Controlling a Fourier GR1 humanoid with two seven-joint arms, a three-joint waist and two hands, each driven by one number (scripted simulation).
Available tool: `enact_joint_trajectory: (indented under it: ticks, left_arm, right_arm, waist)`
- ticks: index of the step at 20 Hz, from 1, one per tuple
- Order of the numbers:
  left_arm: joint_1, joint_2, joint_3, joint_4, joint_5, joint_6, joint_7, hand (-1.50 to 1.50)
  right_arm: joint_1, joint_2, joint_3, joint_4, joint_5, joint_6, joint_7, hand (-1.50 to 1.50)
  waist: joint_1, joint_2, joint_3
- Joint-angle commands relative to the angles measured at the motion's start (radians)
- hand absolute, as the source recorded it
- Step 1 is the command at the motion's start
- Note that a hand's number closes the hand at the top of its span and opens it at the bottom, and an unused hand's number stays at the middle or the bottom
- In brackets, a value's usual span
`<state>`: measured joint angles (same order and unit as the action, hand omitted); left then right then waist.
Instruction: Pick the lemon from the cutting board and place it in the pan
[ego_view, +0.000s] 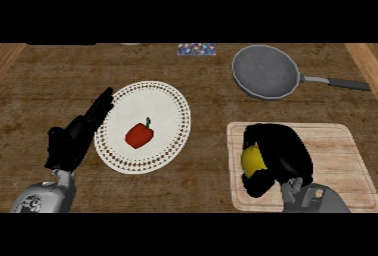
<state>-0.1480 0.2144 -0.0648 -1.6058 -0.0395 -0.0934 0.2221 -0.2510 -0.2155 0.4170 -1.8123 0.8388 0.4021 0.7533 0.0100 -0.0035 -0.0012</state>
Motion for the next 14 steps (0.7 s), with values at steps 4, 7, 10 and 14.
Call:
enact_joint_trajectory:
  ticks: [4,7,10,14]
  left_arm:
    - [0.037,-0.011,-0.020,-0.042,-0.018,0.013,0.032,0.00]
    - [0.033,0.003,0.009,-0.020,0.000,-0.010,-0.022,0.00]
    - [-0.022,-0.005,0.029,0.082,-0.006,-0.018,-0.060,0.00]
    - [0.001,-0.014,0.023,-0.018,-0.001,-0.009,0.019,0.00]
  right_arm:
    - [-0.179,0.164,0.253,-0.121,0.281,-0.110,0.121,1.50]
    - [-0.216,0.212,0.332,-0.072,0.362,-0.230,0.161,1.50]
    - [-0.241,0.214,0.341,-0.081,0.364,-0.252,0.220,1.50]
    - [-0.173,0.189,0.226,-0.054,0.363,-0.387,0.125,1.50]
  waist:
    - [0.006,-0.007,0.000]
    - [0.004,0.000,0.001]
    - [-0.008,0.003,0.001]
    - [-0.007,0.003,0.002]
